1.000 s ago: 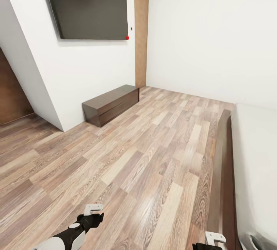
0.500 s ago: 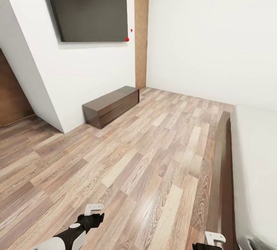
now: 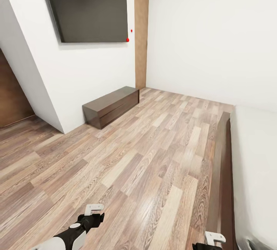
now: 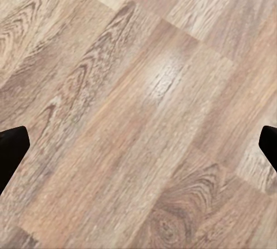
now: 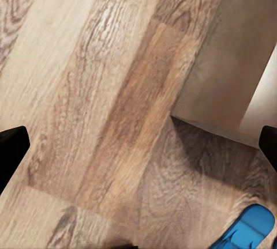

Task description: In the bedroom, move the book from the bed onto either nightstand, and place the two sandals side by side next to the bed.

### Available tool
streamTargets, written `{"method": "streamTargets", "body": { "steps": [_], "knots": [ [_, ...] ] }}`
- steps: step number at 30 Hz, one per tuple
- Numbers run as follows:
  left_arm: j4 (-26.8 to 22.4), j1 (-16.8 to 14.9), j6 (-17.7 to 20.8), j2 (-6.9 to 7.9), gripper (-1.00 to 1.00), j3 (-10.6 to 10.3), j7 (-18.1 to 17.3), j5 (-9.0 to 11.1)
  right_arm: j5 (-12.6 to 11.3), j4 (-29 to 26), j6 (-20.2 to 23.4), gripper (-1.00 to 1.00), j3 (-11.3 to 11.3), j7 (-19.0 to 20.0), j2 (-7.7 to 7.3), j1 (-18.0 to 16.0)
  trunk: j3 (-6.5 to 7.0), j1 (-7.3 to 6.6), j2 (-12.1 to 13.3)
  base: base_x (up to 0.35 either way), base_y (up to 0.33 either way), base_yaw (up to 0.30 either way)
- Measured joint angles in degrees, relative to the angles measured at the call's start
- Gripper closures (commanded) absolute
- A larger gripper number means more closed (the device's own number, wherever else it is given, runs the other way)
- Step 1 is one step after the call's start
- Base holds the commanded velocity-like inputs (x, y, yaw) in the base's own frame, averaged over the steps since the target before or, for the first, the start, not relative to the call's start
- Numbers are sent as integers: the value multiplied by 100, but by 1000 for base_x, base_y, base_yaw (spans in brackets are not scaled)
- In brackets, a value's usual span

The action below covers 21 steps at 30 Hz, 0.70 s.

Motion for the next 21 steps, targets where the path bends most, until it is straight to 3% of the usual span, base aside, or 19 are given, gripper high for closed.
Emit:
{"method": "streamTargets", "body": {
  "steps": [17,21],
  "knots": [
    [-3,0,0,0,-100,6,0,0,3,0,0,-100,0,0,0,0,0,0,0,1,0,0],
    [-2,0,0,0,-100,6,0,0,3,0,0,-100,-2,0,0,0,0,-2,0,151,0,0]
  ]
}}
